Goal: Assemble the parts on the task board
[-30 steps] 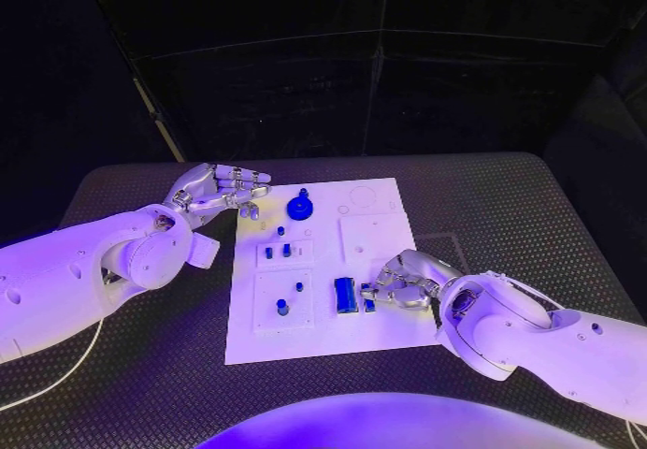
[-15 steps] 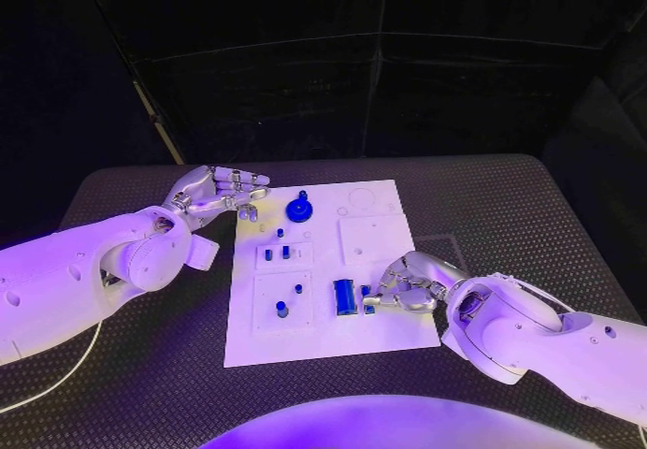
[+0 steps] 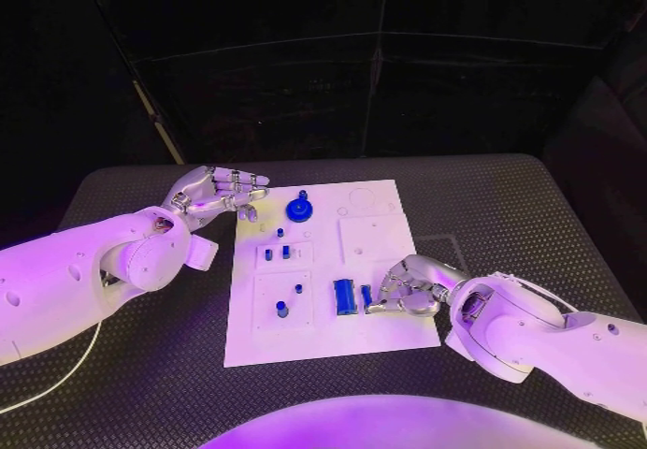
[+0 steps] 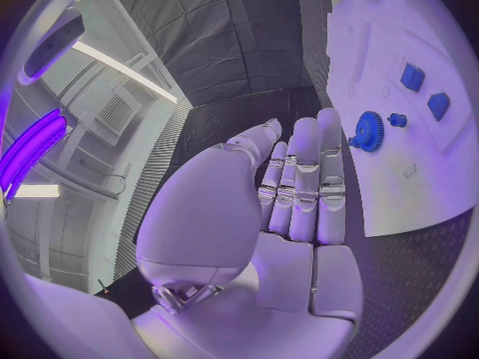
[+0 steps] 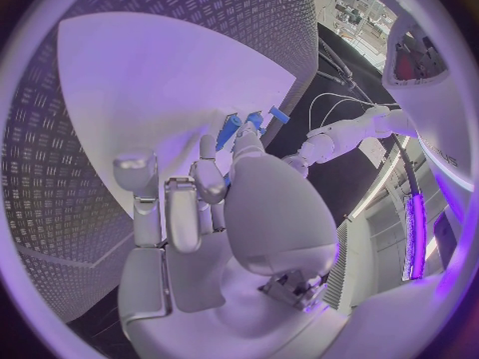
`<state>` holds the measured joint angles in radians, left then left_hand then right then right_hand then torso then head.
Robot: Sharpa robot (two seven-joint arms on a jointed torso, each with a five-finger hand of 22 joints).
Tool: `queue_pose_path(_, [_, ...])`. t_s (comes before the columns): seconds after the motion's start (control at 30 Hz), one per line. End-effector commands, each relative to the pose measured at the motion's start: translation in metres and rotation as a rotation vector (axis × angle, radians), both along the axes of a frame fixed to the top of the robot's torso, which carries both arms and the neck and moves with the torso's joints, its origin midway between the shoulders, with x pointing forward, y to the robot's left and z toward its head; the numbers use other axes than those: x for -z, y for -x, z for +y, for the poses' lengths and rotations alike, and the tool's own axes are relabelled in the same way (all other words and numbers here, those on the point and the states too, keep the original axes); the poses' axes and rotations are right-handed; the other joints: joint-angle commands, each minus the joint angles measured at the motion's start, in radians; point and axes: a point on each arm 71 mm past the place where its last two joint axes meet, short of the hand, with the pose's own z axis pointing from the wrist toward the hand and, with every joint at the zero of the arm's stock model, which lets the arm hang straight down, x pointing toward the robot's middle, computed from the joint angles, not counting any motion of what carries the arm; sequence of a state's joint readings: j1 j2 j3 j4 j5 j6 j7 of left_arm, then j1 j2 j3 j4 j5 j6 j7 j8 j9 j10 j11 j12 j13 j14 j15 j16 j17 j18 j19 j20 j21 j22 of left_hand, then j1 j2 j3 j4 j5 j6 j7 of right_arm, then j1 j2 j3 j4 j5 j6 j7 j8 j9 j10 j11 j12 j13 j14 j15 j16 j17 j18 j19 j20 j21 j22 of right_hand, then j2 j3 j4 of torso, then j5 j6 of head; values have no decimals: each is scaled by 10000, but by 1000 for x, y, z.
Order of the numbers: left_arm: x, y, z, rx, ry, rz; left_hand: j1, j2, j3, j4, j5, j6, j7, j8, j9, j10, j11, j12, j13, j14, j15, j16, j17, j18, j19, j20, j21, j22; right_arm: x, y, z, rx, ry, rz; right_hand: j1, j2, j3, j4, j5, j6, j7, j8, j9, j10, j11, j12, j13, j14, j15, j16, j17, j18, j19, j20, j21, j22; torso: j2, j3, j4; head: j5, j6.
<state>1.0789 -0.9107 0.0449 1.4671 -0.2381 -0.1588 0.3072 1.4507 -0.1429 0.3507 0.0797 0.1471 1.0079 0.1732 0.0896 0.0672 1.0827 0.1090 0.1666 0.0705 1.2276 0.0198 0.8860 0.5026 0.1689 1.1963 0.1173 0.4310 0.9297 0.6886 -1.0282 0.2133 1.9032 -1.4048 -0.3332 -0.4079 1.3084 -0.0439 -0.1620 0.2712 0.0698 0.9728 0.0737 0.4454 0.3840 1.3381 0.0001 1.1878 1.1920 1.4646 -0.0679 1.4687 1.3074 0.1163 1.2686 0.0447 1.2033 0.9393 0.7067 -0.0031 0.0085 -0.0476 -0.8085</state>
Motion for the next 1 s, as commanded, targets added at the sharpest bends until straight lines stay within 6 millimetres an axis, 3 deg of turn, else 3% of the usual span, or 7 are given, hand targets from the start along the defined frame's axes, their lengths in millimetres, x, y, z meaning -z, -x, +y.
queue_pose_path(0.03, [-1,0,-1,104,85,8,-26,89,3,-35,5,-7,-5,6,10,-97,6,40,10,-72,6,-38,-15,130,-65,11,-61,-14,1,1,3,-349,67,127,160,-14,-11,-85,41,56,-13,44,17,39,-18,21,13,718,16,-30,930,52,-46,13,-42,-15,21,-3,8,7,-22])
queue_pose_path(0.5, [-1,1,-2,130,101,0,-26,89,3,-35,5,-7,-5,6,10,-97,6,40,10,-72,6,-38,-15,130,-65,11,-61,-14,6,-6,4,206,186,-11,154,369,-97,88,159,181,-54,144,86,130,-51,118,104,728,-7,-5,974,40,7,-3,5,66,1,-5,6,23,-125])
queue_pose_path(1.0, [-1,1,-2,127,95,10,-26,89,3,-35,5,-7,-5,6,10,-97,6,40,10,-72,6,-38,-15,130,-65,11,-61,-14,6,-6,7,127,-170,62,346,184,-336,-17,151,98,-41,158,123,92,-46,65,63,719,-11,-36,930,57,-54,-15,-71,-42,-21,9,-20,48,-144])
